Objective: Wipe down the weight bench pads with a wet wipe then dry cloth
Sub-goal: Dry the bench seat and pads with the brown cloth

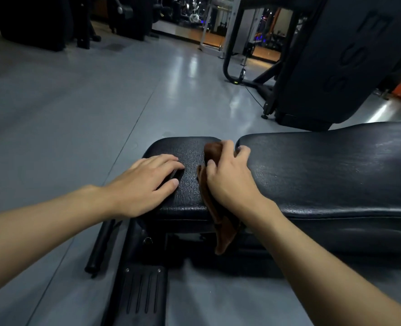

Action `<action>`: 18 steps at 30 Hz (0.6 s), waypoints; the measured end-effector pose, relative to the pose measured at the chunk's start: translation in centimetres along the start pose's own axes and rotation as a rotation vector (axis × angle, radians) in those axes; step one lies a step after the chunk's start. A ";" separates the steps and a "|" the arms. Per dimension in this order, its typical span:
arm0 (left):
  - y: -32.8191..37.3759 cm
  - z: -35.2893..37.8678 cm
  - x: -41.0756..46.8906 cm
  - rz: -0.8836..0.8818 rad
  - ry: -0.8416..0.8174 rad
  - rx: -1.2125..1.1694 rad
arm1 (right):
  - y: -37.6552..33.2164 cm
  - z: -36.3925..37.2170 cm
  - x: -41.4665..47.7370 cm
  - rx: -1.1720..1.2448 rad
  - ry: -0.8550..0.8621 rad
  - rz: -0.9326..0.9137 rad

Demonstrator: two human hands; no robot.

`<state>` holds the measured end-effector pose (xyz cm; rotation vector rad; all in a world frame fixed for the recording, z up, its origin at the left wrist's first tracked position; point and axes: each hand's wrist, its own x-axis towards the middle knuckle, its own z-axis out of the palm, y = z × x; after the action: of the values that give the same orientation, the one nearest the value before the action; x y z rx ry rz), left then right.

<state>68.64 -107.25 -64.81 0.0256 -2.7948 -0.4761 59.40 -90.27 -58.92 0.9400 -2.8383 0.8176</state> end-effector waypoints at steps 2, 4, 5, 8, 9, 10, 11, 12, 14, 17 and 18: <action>-0.2 -0.4 0.1 0.015 -0.023 -0.006 | 0.3 0.1 -2.3 0.031 0.057 -0.066; -0.4 -1.0 0.6 0.027 -0.027 -0.009 | 0.4 0.7 -4.6 -0.110 0.067 -0.085; -0.5 -1.2 1.2 0.031 -0.017 -0.015 | 0.3 0.8 -5.5 -0.219 0.087 -0.082; -0.6 -1.5 3.3 0.028 0.011 -0.057 | -0.3 -0.1 -6.9 -0.359 0.070 -0.050; -0.7 -1.4 4.1 0.025 0.005 -0.060 | -0.2 -0.4 -7.2 -0.337 0.011 -0.041; -0.7 -1.3 4.7 0.026 -0.009 -0.055 | -0.1 -0.7 -7.5 -0.301 -0.047 -0.026; -0.8 -1.1 5.3 0.027 -0.035 -0.045 | 0.0 -0.9 -7.8 -0.274 -0.074 -0.012; -1.0 -0.9 5.7 0.025 -0.061 -0.036 | -0.1 -1.0 -7.8 -0.254 -0.081 0.000; -1.2 -0.1 5.9 0.005 -0.079 -0.013 | -0.8 -0.7 -7.3 -0.190 -0.122 0.047; -0.9 1.0 5.2 -0.043 -0.019 -0.018 | -1.6 -0.1 -5.0 -0.124 -0.118 0.133; -0.8 1.1 5.2 -0.058 -0.005 -0.028 | -1.6 0.1 -3.6 -0.122 -0.107 0.162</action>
<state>63.32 -107.98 -64.54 0.0998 -2.7987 -0.5297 63.29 -89.43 -58.95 0.7684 -3.0482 0.6149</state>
